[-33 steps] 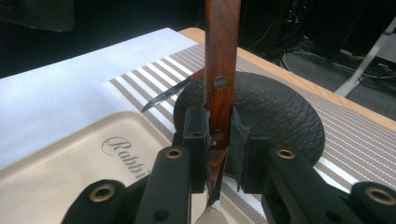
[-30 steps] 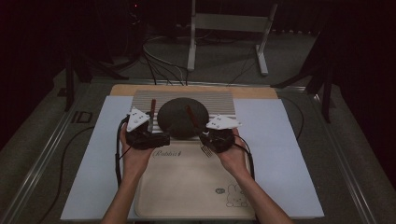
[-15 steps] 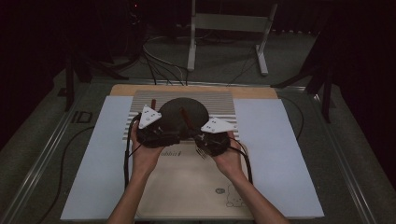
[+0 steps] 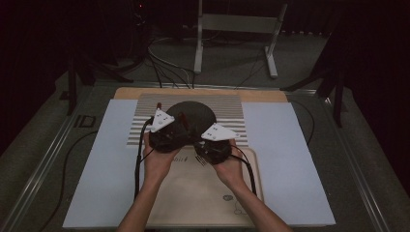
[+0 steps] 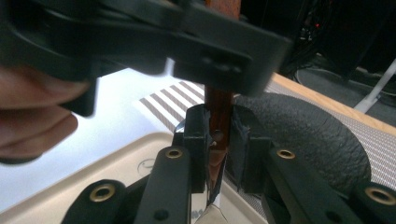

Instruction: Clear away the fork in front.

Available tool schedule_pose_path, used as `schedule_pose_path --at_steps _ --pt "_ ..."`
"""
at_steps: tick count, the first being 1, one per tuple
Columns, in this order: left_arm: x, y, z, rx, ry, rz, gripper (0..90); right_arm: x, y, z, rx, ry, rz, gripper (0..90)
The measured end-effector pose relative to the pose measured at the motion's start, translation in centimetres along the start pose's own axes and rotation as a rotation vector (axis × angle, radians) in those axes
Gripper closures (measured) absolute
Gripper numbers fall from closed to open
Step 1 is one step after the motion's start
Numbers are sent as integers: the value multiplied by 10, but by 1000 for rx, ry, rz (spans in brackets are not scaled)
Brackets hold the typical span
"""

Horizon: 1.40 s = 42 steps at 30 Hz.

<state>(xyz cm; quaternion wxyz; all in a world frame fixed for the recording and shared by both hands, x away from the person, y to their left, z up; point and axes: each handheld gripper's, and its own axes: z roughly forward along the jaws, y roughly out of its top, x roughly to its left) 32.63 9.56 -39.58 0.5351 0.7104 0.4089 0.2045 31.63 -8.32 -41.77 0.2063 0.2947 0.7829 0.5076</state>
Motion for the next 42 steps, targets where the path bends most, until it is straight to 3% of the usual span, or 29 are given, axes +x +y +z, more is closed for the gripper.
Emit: schedule_pose_path --at_steps 3,11,17,25,27,28,30,31,32,36,39,42 --pt "-1 0 2 -9 -35 -11 568 1 1 2 -14 -6 16 776" --pt "-3 0 2 -36 -45 -20 761 0 2 -1 -48 -11 85 777" --pt "0 1 0 -45 -63 -31 799 2 3 -2 -53 3 103 777" --pt "3 2 -3 -47 -89 -54 807 -1 5 -5 -62 47 88 756" --pt "3 2 -3 -45 -86 -53 807 -2 5 -6 -65 53 75 705" --pt "4 2 -3 -41 -82 -55 807 -3 4 -9 -72 50 63 607" --pt "5 2 -4 -39 -78 -54 808 -6 4 -11 -65 56 55 532" --pt "5 2 -4 -39 -78 -54 808 -6 4 -11 -65 56 55 532" --pt "7 3 -6 -41 -76 -52 807 -8 3 -12 -39 48 50 398" --pt "9 3 -9 -44 -74 -51 808 -13 1 -16 -22 -10 50 207" --pt "11 4 -12 -44 -72 -50 808 -15 1 -21 -17 -63 37 137" --pt "13 4 -15 -40 -72 -48 808 -18 -1 -28 -25 -112 7 122"
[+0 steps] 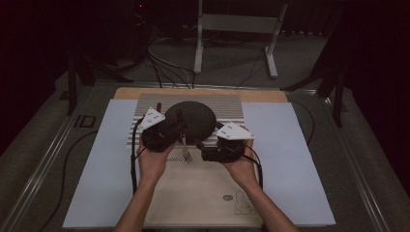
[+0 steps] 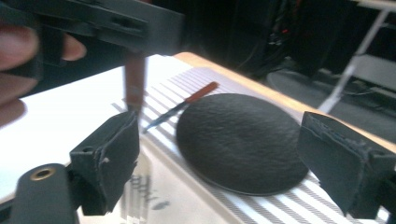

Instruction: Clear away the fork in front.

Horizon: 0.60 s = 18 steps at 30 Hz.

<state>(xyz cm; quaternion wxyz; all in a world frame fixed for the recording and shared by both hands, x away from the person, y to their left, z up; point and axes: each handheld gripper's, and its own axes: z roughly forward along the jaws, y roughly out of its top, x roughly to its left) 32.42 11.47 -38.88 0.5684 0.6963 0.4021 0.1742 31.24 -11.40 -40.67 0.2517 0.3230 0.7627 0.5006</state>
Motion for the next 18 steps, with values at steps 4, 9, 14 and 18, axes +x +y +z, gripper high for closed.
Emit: schedule_pose_path --at_steps 4,9,14,18 --pt "3 1 -4 6 2 -4 808 -7 -4 -4 9 -55 -3 111" --pt "9 1 -9 17 1 -6 807 -17 -11 -11 18 -95 -8 111" --pt "13 0 -13 23 4 -15 807 -31 -22 -21 25 -126 11 111" --pt "16 0 -16 28 1 -20 807 -40 -30 -29 27 -151 25 111"
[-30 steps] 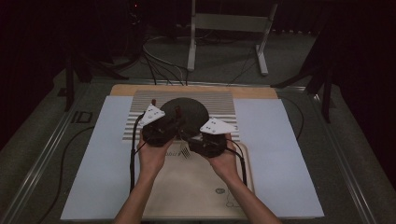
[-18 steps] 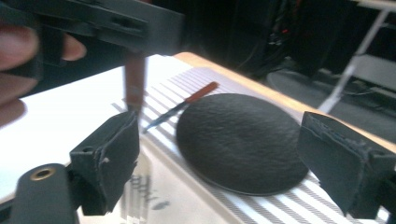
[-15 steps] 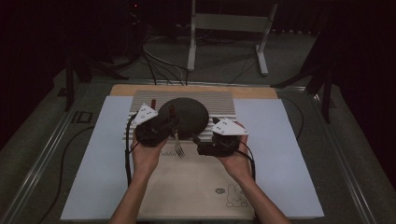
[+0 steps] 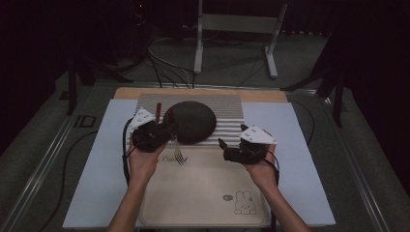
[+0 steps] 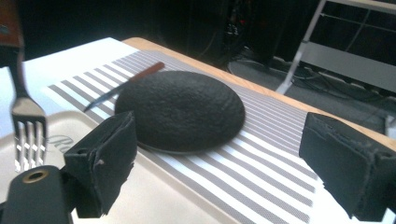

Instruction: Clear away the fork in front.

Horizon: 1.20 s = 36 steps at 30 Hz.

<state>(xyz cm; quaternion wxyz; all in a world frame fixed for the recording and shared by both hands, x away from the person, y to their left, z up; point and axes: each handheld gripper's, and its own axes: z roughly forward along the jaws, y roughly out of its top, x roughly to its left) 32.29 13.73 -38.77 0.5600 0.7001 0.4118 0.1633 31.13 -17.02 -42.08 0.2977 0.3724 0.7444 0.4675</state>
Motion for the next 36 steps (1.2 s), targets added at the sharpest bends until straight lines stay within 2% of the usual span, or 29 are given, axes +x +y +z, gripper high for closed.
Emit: schedule_pose_path --at_steps 9,24,31,36 --pt "5 -2 -6 6 3 -5 807 -16 -12 -15 7 -43 6 111" --pt "19 -5 -18 41 -27 -12 807 -44 -41 -32 39 -108 29 111" --pt "24 -7 -23 70 -58 -4 807 -54 -46 -41 32 -131 48 111" --pt "29 -8 -27 96 -88 -20 808 -59 -53 -45 33 -154 47 111"
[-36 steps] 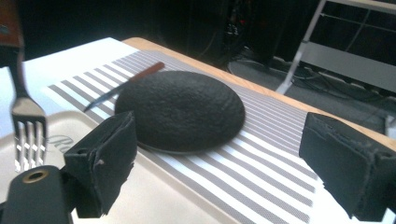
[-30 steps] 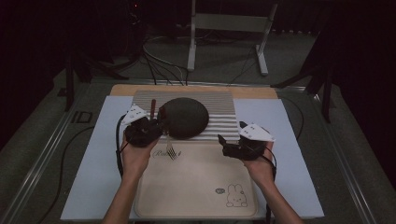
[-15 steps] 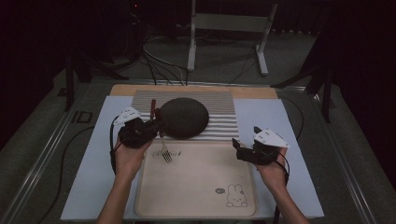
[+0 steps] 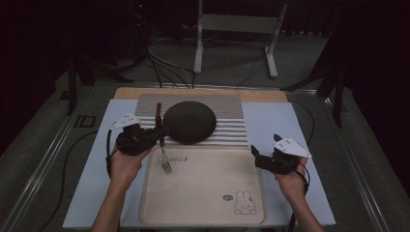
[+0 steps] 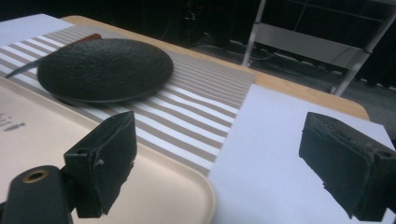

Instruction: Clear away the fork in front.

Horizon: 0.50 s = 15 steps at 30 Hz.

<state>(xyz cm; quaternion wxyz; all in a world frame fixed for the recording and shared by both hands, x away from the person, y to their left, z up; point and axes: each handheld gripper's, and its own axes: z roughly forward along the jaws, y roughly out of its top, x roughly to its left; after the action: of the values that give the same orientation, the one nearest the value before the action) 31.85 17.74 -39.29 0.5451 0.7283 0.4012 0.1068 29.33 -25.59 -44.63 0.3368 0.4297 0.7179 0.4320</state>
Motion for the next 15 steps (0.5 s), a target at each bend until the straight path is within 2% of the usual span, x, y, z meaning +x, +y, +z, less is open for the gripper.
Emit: schedule_pose_path --at_steps 10,15 --pt "4 -2 -12 39 -20 -4 807 -14 -9 -6 0 -38 28 111" --pt "5 -6 -18 49 -28 -7 807 -15 -11 -5 5 -43 31 111"
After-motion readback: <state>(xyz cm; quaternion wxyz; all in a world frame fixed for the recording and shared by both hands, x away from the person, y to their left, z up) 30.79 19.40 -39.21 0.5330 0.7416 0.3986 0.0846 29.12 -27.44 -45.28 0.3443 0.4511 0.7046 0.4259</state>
